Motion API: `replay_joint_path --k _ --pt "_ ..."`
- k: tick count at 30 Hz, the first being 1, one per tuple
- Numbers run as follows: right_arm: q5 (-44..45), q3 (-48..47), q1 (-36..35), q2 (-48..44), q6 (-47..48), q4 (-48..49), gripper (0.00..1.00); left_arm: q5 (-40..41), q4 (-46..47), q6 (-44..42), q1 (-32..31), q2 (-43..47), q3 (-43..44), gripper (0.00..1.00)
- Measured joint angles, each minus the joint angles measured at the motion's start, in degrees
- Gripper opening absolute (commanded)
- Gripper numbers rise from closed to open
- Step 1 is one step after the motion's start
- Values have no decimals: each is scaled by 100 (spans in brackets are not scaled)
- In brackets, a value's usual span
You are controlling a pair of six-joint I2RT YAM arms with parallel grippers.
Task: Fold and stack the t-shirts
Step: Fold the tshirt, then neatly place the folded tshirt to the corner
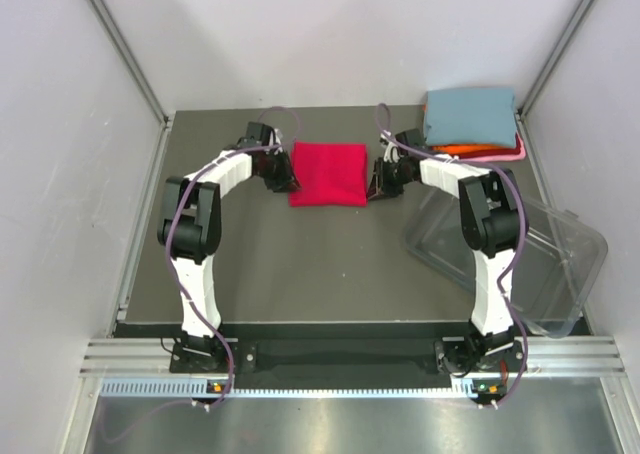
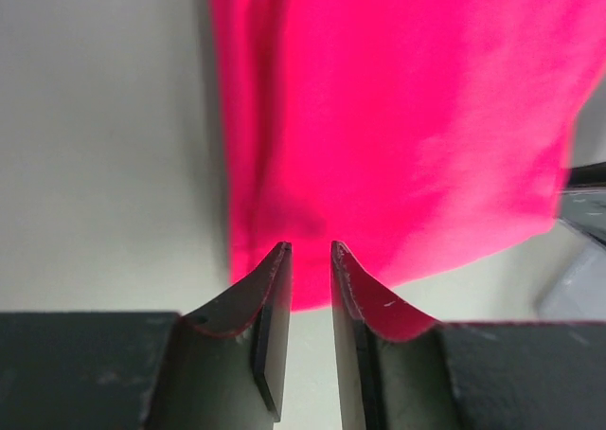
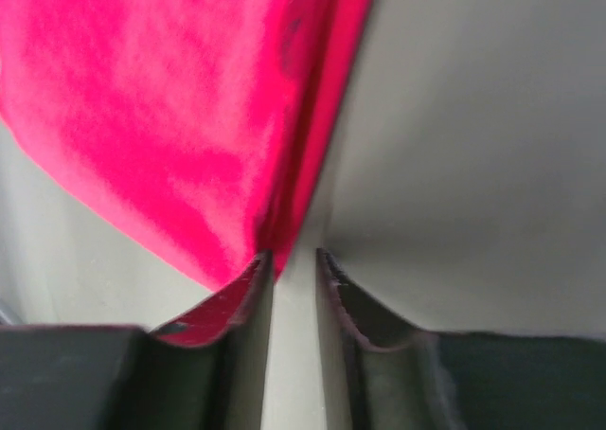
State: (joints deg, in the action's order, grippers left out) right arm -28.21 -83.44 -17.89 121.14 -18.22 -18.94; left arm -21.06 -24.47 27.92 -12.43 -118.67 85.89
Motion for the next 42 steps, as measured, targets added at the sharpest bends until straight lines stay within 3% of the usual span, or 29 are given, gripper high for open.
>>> replay_joint_path --k 8,18,21,28,33,36,40,42 --pt "627 -754 44 -24 -142 -420 45 -280 -256 72 -7 0 1121 29" --pt "535 -2190 55 667 -203 -214 49 -763 238 376 -238 -577 922 24" --pt "490 -2363 66 1093 -249 -153 44 -651 348 411 -391 -815 798 22" --pt "481 -2564 181 1554 -389 50 8 -367 507 498 -457 -822 682 20" --pt "616 -2579 238 1554 -409 61 1 -22 457 485 -520 -737 656 20" --pt "636 -2667 240 1554 -393 -15 4 186 280 448 -551 -717 737 20" --pt "649 -2929 251 1554 -389 -160 38 428 11 393 -557 -654 804 23" --pt "608 -3071 273 1539 -393 -223 43 560 -76 361 -557 -518 719 25"
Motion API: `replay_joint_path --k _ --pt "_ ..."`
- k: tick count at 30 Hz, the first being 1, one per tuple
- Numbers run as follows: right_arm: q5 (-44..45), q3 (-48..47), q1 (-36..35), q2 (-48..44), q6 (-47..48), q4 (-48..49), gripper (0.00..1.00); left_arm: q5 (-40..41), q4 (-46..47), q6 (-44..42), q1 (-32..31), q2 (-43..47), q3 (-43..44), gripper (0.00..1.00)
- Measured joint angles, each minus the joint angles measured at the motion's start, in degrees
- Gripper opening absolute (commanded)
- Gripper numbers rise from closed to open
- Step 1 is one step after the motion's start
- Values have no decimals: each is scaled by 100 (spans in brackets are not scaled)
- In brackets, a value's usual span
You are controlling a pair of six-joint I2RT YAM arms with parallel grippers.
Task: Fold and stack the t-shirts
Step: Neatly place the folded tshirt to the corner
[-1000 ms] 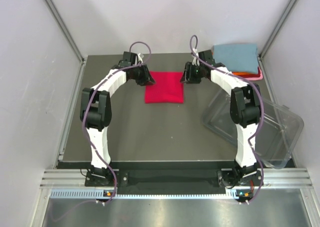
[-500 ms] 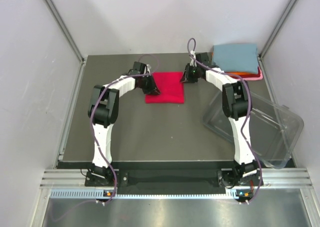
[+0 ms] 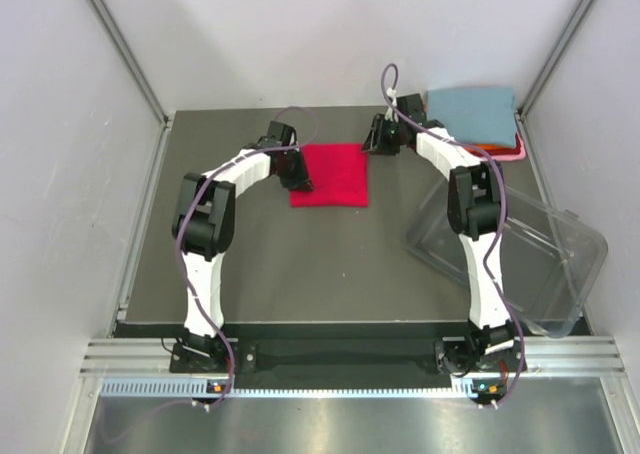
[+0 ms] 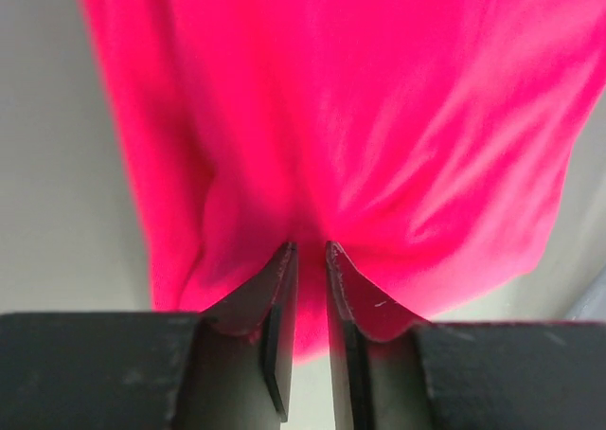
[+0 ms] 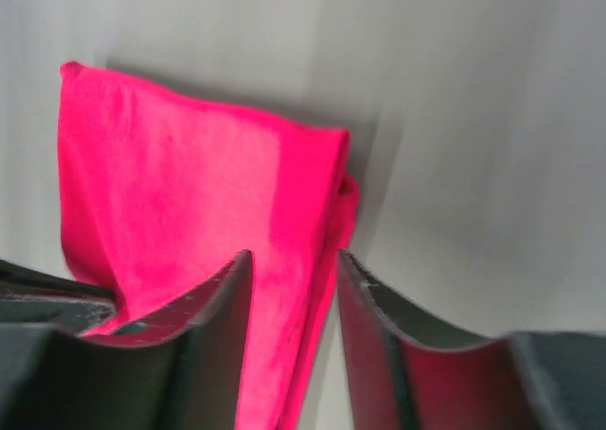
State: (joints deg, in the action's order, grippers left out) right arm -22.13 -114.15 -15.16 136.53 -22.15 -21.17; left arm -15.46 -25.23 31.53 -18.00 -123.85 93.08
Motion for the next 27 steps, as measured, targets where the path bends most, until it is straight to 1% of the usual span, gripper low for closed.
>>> replay_joint_path --k 1,3,4,5,7,10,14,17,18,21,24,27 --pt "2 9 7 -50 0 -28 45 33 -37 -15 2 120 -103 27" --pt "24 168 -2 -232 -17 -166 44 101 -70 -52 7 472 -404 28" --pt "33 256 -7 -339 -20 -256 38 109 -107 -72 13 619 -494 28" --pt "57 411 -15 -476 -35 -286 35 98 -157 -101 37 758 -549 28" --pt "92 857 -55 -861 -59 -317 25 13 -179 -144 79 962 -560 28" --pt "101 1294 -201 -1296 -103 -352 20 -173 -153 -175 197 1091 -560 27" --pt "-11 1744 -520 -1644 -197 -144 19 -245 -103 -177 323 1073 -678 25" --pt "-90 2208 -667 -1700 -247 105 20 -223 17 -166 345 1038 -1001 21" --pt "-105 2380 -693 -1700 -256 144 20 -186 44 -162 339 994 -1137 17" --pt "-105 2734 -680 -1626 -251 125 21 -122 111 -72 328 876 -1515 15" --pt "-94 2787 -667 -1495 -232 101 22 -63 190 -35 328 964 -1631 16" --pt "-76 2785 -658 -1502 -184 111 22 50 133 -26 310 1075 -1668 23"
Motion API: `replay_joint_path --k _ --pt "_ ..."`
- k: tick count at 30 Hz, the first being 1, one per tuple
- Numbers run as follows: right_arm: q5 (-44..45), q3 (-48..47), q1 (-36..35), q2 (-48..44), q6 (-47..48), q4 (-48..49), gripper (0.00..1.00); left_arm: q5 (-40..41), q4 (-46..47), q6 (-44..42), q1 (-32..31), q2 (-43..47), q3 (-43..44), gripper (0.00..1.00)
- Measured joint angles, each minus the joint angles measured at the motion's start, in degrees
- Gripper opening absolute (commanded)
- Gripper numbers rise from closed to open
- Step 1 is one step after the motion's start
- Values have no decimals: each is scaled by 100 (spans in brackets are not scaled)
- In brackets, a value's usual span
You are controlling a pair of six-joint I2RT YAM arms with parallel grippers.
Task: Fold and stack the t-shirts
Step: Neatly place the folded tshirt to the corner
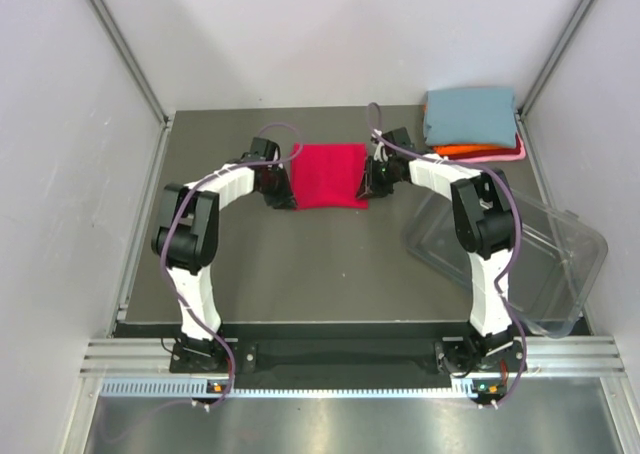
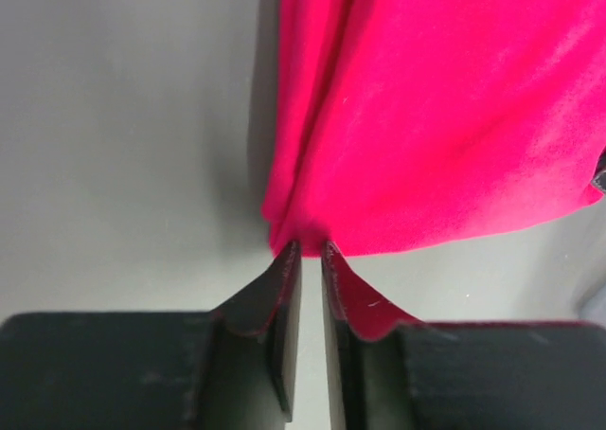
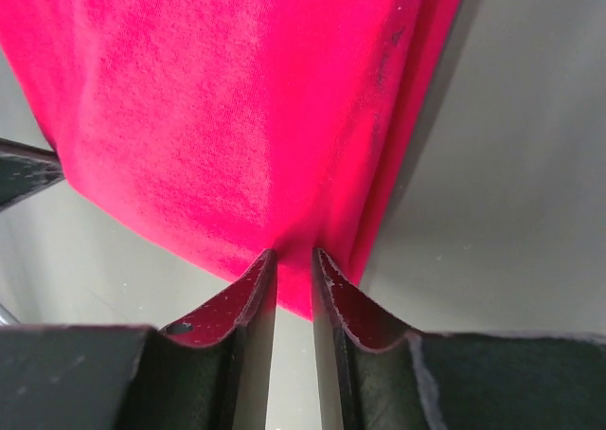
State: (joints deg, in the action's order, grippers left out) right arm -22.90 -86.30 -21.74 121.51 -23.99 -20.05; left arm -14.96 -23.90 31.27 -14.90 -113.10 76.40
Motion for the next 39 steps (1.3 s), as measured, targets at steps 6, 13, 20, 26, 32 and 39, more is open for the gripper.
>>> replay_joint_path --k 6,13,20,26,32,39 --pt "39 -79 -2 -7 87 -111 27 192 -457 -122 31 70 570 31" --pt "127 -590 68 -50 181 -380 44 33 -376 -313 197 -422 1786 36" --pt "122 -1641 306 103 291 -444 58 -407 -354 -496 385 -1394 2330 30" --pt "116 -2420 468 662 297 -385 65 -796 -297 -492 612 -1709 2455 6" --pt "63 -2874 557 1412 297 -313 67 -1130 -258 -442 752 -1858 2531 2" --pt "-101 -2935 605 1794 232 -153 68 -1397 -256 -417 817 -1971 2645 10"
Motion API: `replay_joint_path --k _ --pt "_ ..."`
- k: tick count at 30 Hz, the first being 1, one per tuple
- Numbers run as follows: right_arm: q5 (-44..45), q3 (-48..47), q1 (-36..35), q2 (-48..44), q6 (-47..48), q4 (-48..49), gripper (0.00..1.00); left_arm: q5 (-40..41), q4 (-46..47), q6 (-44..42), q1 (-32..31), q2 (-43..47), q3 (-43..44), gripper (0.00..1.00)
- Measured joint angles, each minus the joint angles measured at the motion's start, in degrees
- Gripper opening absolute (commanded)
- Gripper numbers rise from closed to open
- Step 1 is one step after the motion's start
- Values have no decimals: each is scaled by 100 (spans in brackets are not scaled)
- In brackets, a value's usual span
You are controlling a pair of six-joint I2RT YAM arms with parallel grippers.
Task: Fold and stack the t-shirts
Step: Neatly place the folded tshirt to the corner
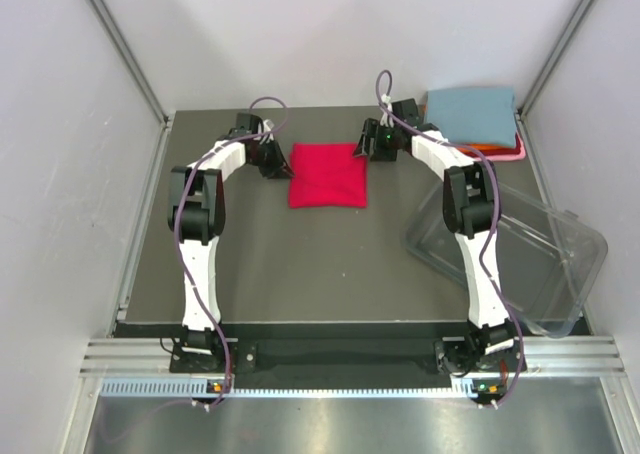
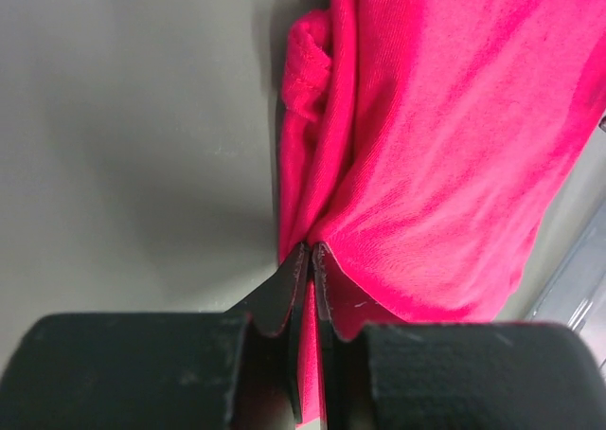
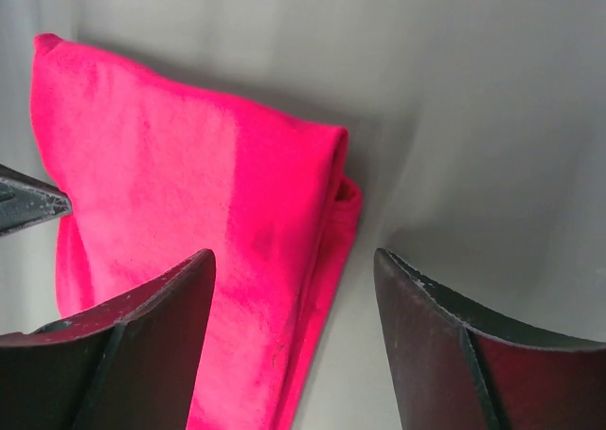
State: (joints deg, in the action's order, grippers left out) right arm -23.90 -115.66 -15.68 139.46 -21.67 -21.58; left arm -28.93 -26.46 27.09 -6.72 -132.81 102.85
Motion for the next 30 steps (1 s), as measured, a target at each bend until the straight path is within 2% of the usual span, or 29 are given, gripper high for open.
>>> replay_joint_path --k 20,30 --pt "-146 -422 -2 361 166 175 59 -164 98 79 31 -81 24 10" --pt "-308 -448 0 424 330 155 43 -173 105 109 37 -85 31 10"
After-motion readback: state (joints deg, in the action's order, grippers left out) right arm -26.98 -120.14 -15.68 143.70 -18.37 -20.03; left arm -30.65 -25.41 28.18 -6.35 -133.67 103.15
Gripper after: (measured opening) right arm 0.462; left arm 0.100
